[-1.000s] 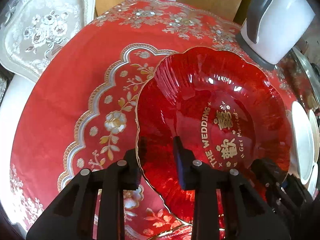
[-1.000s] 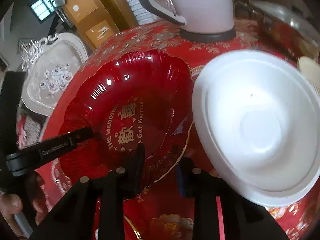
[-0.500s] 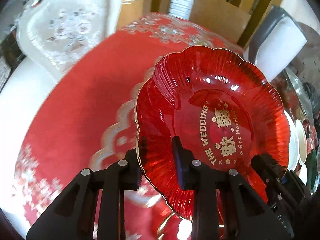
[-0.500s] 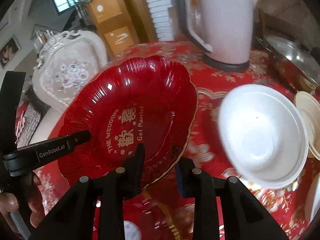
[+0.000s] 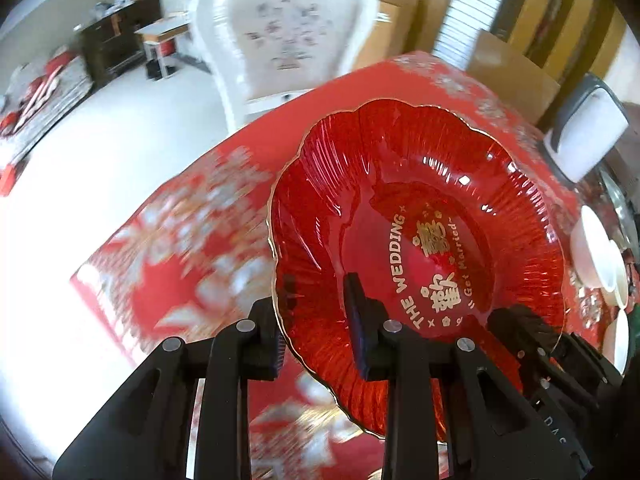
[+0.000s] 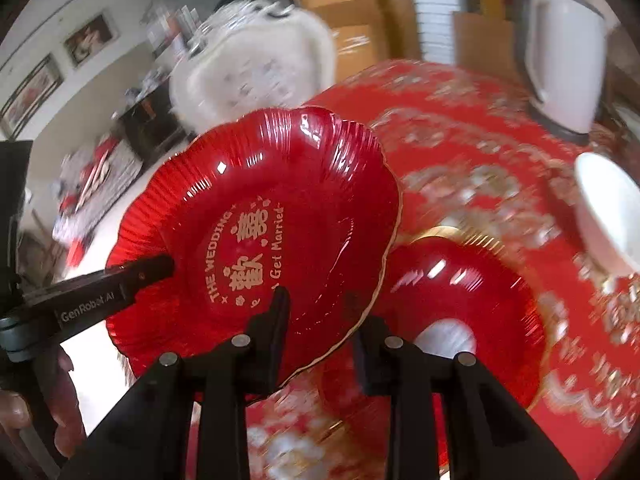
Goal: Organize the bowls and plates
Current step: 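Lift the red wedding bowl with the left gripper and set it down nearby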
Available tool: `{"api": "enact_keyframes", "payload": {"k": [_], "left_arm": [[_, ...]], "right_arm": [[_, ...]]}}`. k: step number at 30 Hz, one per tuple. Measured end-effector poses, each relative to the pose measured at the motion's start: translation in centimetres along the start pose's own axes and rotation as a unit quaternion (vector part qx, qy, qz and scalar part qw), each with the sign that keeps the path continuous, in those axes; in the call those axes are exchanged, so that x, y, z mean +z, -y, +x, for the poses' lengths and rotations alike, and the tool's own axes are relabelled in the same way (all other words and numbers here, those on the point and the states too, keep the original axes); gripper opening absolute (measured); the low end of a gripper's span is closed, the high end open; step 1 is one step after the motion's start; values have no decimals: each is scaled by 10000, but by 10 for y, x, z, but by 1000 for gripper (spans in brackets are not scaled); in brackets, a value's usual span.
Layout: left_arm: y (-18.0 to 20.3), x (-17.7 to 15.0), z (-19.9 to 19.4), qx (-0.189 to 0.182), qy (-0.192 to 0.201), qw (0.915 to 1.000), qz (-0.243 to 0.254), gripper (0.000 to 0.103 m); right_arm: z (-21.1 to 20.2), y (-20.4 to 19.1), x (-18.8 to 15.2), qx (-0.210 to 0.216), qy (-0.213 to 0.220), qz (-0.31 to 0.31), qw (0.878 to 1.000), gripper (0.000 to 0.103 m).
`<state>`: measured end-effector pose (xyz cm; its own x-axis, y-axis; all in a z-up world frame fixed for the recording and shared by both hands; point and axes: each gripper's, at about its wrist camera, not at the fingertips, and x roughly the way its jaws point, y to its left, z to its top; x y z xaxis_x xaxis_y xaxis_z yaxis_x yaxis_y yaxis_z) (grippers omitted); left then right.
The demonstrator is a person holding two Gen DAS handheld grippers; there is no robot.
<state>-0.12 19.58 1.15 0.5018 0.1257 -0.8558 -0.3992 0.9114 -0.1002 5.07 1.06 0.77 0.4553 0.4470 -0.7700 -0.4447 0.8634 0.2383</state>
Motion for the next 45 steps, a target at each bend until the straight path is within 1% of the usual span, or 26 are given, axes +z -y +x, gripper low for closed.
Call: {"api": "enact_keyframes", "payload": {"k": [5, 10, 15, 17, 19, 22, 25, 28, 32, 37, 39, 41, 43, 45], "left_arm": [[-28, -31, 1, 135, 39, 9993, -356, 26], [-39, -48, 8, 143, 4, 9985, -526, 26], [-39, -53, 17, 136, -58, 9983, -570, 26], [-40, -57, 15, 196, 14, 9982, -558, 26], [-41, -57, 16, 224, 36, 9981, -570, 26], [-42, -57, 16, 249, 54, 9979, -596, 26], [-44, -57, 19, 256, 11, 9976, -646, 26], [-47, -58, 14, 394, 140, 9966, -707, 26], [-52, -57, 4, 626, 333, 9940, -827, 32], [-58, -57, -10, 821, 648, 9906, -878, 32], [-60, -57, -16, 847, 726, 9894, -925, 32], [-61, -58, -25, 783, 771, 9890, -994, 32], [-57, -63, -37, 741, 965, 9875, -997, 32], [-47, -70, -52, 703, 1194, 9867, -850, 32]], "right_arm": [[15, -24, -25, 101, -302, -304, 9990, 28], [30, -34, -40, 92, -516, -487, 9974, 28], [32, -33, -44, 36, -552, -502, 9972, 28], [31, -33, -43, 7, -547, -510, 9972, 28], [27, -38, -45, 0, -558, -536, 9970, 31], [28, -44, -44, -28, -588, -589, 9965, 31], [29, -43, -44, 71, -641, -512, 9966, 31], [29, -42, -43, 167, -717, -412, 9964, 33], [26, -40, -44, 240, -736, -324, 9965, 34], [21, -38, -44, 270, -706, -279, 9968, 35], [18, -36, -43, 279, -665, -254, 9971, 35], [13, -33, -43, 304, -597, -226, 9975, 35], [5, -29, -43, 341, -502, -199, 9980, 35], [-6, -24, -41, 331, -353, -149, 9987, 35]]}}
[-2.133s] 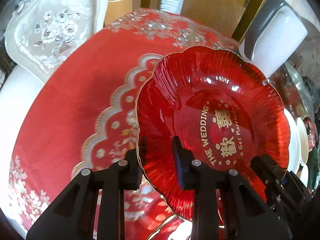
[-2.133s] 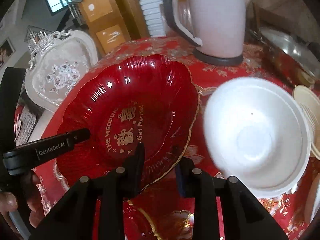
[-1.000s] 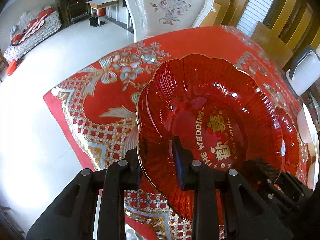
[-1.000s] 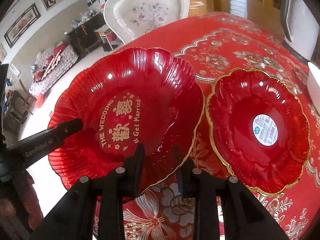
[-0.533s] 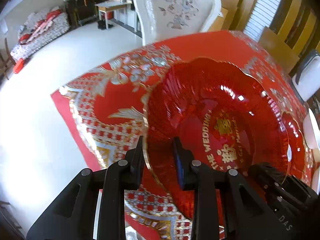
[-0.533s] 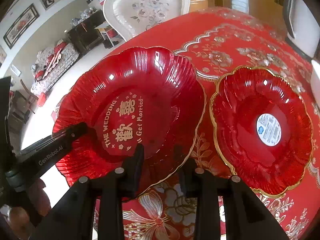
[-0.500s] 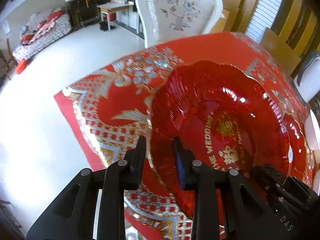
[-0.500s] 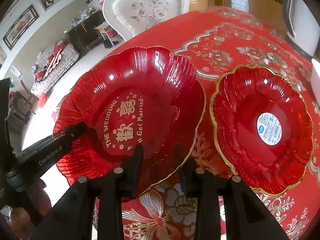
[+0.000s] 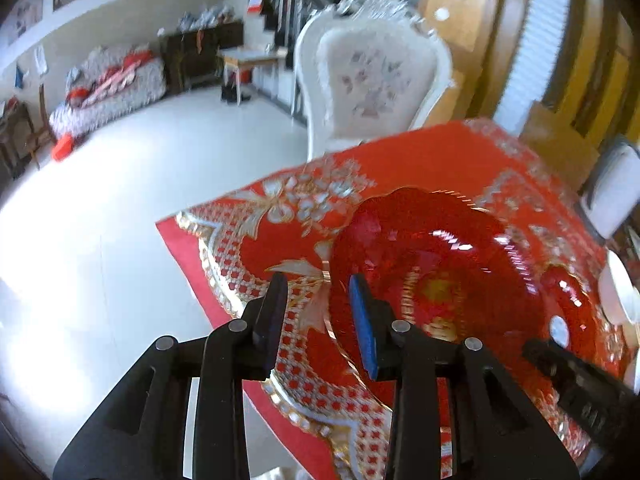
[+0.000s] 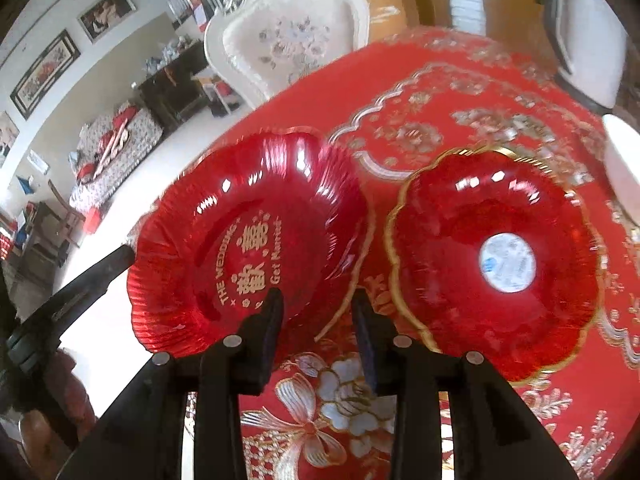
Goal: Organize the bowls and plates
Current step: 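Lift the red wedding bowl with the left gripper and set it down nearby, then grasp the rim of the red stickered plate with the left gripper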
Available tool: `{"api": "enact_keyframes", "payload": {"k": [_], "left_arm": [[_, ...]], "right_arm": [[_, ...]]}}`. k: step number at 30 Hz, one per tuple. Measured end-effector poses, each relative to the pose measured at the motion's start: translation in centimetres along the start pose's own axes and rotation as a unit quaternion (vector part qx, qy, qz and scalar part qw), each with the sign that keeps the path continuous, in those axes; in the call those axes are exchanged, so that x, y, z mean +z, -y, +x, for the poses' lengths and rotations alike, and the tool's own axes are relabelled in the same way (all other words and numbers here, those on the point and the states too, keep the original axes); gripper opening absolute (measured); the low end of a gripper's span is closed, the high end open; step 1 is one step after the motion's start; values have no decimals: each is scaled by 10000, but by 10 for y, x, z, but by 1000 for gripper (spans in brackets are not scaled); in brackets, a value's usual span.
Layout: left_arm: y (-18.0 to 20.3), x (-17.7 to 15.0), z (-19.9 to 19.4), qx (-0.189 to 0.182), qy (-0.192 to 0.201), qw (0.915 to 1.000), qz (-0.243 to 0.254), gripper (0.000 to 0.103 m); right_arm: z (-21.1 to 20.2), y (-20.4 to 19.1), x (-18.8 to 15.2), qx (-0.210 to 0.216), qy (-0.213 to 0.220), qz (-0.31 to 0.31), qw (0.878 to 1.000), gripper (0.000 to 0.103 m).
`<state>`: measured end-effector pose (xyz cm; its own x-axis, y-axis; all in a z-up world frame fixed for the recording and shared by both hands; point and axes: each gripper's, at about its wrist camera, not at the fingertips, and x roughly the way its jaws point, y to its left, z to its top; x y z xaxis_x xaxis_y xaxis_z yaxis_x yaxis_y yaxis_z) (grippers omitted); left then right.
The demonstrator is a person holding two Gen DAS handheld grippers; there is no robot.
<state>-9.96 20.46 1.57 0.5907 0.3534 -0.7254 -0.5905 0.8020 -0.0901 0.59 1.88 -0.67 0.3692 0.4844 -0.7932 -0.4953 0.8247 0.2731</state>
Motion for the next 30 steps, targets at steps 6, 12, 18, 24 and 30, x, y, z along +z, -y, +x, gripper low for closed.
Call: {"api": "enact_keyframes", "payload": {"k": [6, 12, 18, 24, 30], "left_arm": [[16, -34, -58, -1004, 178, 9948, -11, 37], [39, -63, -101, -1810, 345, 9822, 355, 49], [40, -65, -124, -2276, 586, 9718, 210, 67], [60, -68, -130, -3119, 449, 9478, 493, 71], [114, -41, -111, -2239, 523, 9619, 1480, 71]], "right_arm": [[-38, 24, 3, -11, 465, 265, 9986, 35], [-77, 54, 2, -118, 965, 612, 9934, 39], [-102, 77, -4, -237, 1268, 814, 9883, 39], [-114, 108, -13, -348, 1378, 1100, 9837, 41], [-110, 137, -20, -529, 1238, 1318, 9821, 48]]}}
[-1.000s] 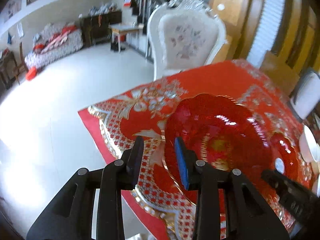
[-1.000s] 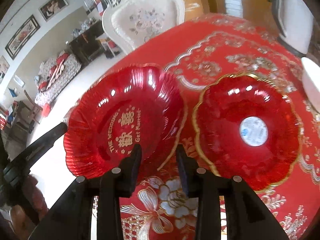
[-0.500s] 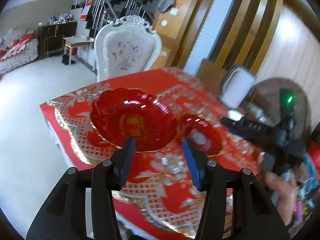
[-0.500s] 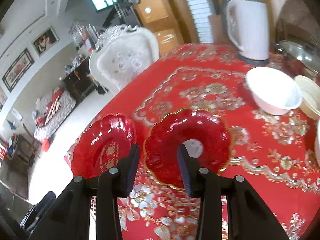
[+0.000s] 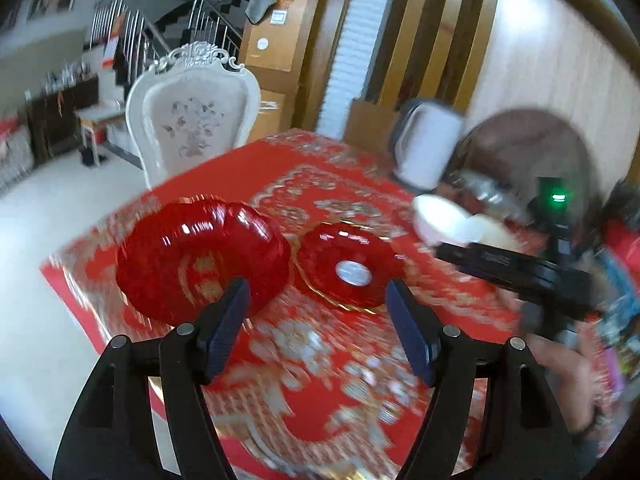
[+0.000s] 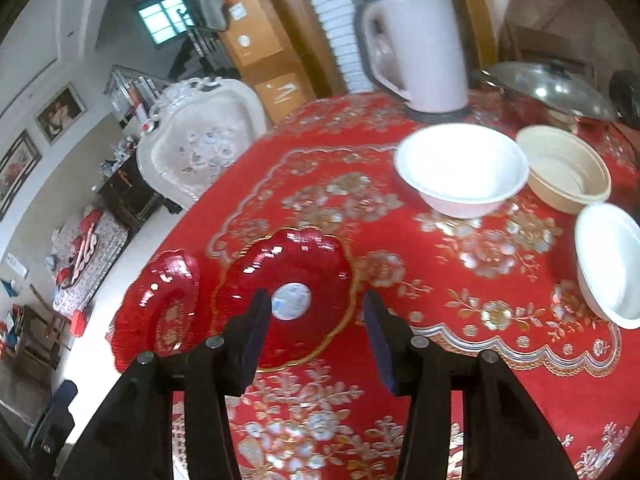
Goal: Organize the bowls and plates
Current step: 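Grasp the rim of the red stickered plate with the left gripper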
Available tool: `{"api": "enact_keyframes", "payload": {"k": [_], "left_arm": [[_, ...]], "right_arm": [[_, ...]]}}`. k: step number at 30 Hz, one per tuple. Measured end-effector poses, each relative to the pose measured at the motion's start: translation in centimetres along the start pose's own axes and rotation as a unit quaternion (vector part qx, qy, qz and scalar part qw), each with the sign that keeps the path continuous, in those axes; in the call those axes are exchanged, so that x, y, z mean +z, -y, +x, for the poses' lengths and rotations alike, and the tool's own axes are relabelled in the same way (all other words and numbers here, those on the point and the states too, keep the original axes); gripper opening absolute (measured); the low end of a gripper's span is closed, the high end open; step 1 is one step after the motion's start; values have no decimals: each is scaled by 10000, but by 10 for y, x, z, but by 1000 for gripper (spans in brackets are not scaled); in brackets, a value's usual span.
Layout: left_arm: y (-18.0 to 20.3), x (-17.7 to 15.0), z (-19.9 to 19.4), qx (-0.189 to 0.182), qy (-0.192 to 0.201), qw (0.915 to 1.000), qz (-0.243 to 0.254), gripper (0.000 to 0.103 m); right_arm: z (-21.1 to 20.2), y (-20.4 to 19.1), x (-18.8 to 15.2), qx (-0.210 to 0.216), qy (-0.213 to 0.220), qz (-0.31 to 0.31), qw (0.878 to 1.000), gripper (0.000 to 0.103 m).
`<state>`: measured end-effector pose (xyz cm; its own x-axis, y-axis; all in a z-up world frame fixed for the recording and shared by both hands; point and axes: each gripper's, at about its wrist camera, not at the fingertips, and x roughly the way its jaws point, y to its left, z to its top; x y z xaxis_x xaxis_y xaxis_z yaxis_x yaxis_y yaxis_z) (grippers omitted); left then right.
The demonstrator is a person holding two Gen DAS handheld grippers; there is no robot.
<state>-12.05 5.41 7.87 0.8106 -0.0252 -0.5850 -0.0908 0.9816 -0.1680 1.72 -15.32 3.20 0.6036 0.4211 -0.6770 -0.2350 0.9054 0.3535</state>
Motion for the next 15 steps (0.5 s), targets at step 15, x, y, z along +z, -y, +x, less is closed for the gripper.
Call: {"api": "enact_keyframes", "payload": {"k": [15], "left_arm": [[14, 86, 195, 259, -1670, 9809, 966, 71]], "right_arm": [[65, 27, -6, -169, -986, 417, 9941, 49]]}}
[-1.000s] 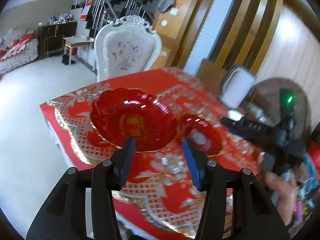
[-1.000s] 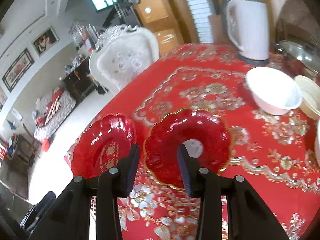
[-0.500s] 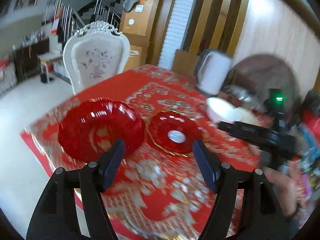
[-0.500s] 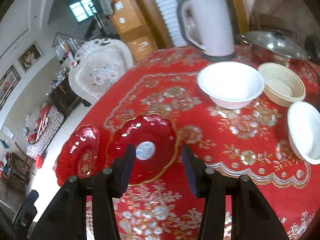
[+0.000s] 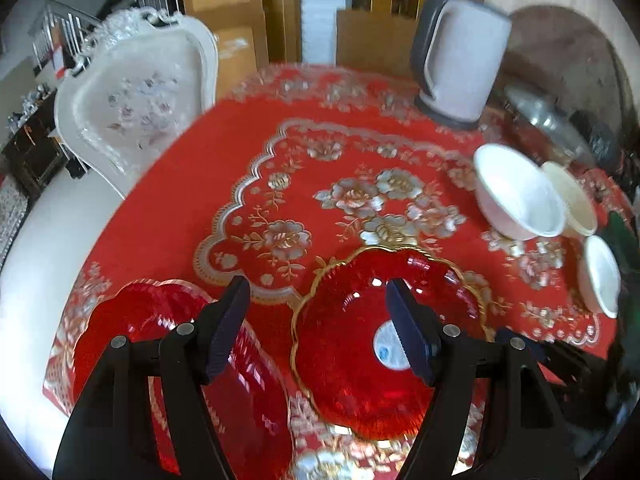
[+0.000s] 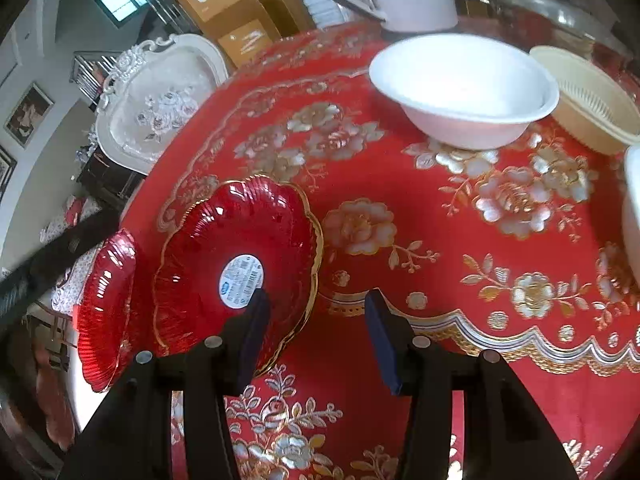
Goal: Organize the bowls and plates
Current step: 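Grasp the rim of the red stickered plate with the left gripper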
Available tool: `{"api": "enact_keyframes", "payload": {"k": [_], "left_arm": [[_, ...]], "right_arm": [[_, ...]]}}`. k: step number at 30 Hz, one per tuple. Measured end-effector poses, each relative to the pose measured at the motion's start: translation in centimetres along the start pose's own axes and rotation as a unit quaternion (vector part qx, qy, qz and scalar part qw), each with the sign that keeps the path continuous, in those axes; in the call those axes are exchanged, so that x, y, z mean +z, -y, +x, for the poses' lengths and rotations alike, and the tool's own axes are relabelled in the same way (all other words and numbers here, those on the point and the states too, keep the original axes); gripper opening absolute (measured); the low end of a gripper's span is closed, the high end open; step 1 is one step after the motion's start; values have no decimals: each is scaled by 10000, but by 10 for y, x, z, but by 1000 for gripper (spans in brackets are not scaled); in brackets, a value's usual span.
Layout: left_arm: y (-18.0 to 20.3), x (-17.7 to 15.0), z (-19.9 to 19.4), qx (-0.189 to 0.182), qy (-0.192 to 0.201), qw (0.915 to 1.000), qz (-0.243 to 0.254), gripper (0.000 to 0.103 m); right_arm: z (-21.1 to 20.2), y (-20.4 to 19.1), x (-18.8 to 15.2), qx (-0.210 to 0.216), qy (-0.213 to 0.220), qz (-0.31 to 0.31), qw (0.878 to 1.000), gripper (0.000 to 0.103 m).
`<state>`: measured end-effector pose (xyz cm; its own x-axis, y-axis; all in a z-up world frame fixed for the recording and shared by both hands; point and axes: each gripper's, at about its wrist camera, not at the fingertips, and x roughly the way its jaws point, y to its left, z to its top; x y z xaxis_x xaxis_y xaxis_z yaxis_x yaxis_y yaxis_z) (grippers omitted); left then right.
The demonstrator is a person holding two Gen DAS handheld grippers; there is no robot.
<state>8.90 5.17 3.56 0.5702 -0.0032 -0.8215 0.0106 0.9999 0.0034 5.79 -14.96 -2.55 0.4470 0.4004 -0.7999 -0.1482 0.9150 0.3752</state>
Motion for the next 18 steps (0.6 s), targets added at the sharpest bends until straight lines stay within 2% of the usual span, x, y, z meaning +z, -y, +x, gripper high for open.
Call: {"api": "enact_keyframes", "payload": {"k": [3, 12, 18], "left_arm": [[2, 10, 25, -32, -330, 9994, 71, 71], [4, 16, 66, -203, -835, 9962, 115, 71], [7, 11, 81, -340, -1071, 9935, 155, 71]], "right_arm": [[6, -1, -1, -20, -51, 34, 10000, 49], [6, -5, -3, -104, -12, -34, 9999, 51], [14, -21, -1, -356, 136, -525, 9979, 51]]}}
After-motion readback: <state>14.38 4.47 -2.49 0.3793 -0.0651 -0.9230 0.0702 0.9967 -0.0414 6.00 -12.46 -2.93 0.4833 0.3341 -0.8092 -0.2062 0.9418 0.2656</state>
